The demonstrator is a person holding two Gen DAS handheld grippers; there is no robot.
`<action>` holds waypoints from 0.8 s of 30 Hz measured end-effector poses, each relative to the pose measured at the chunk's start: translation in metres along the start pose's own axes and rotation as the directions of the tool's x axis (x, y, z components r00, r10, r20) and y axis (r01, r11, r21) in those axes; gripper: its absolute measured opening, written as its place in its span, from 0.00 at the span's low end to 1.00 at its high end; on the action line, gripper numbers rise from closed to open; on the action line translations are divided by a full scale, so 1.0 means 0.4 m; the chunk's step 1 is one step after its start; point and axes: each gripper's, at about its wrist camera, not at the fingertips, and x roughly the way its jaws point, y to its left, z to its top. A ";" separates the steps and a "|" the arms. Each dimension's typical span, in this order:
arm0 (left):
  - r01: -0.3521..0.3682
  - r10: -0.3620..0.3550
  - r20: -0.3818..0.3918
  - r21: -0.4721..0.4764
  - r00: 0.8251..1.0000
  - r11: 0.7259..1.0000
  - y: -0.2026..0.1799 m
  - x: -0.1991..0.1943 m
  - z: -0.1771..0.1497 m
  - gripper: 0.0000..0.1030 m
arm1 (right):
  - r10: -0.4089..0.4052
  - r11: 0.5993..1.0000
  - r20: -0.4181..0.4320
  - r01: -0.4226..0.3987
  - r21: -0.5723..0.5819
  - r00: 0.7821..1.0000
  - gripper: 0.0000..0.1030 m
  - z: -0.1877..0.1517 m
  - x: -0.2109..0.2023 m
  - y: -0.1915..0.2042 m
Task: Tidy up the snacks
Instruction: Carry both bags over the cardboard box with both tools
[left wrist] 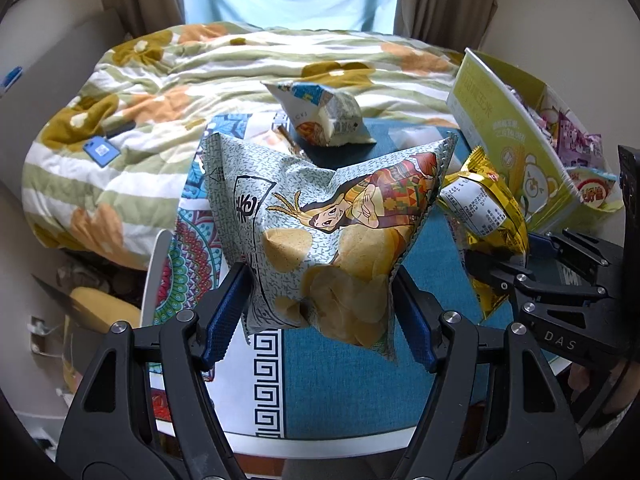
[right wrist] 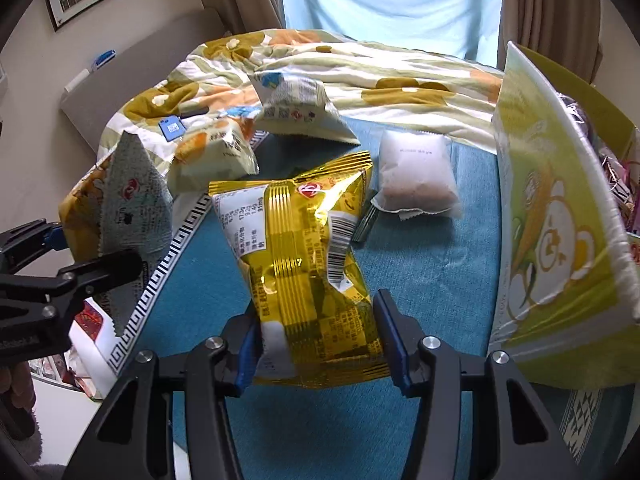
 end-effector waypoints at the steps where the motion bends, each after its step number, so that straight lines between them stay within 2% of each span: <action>1: -0.006 0.006 0.012 0.001 1.000 1.000 -0.008 -0.016 0.012 0.66 | 0.006 1.000 0.011 -0.006 0.007 1.000 0.47 0.002 -0.024 0.001; 7: 0.001 -0.005 0.117 0.031 0.993 1.000 -0.076 -0.124 0.089 0.66 | 0.021 0.998 0.060 -0.024 0.057 0.998 0.47 0.003 -0.160 -0.017; 15: 0.073 -0.088 0.199 0.081 0.976 0.994 -0.233 -0.217 0.165 0.66 | -0.021 0.994 0.146 0.005 0.113 0.989 0.47 0.005 -0.348 -0.116; 18: 0.096 -0.119 0.228 0.108 0.966 0.989 -0.311 -0.228 0.193 0.66 | -0.053 0.991 0.182 0.029 0.129 0.982 0.47 0.009 -0.413 -0.168; 21: 0.115 -0.142 0.224 0.126 0.964 0.985 -0.397 -0.216 0.228 0.66 | -0.077 0.989 0.217 0.046 0.143 0.973 0.47 0.012 -0.471 -0.229; 24: 0.187 -0.213 0.208 0.135 0.955 0.973 -0.468 -0.195 0.264 0.66 | -0.117 0.985 0.240 0.082 0.153 0.964 0.47 0.017 -0.519 -0.288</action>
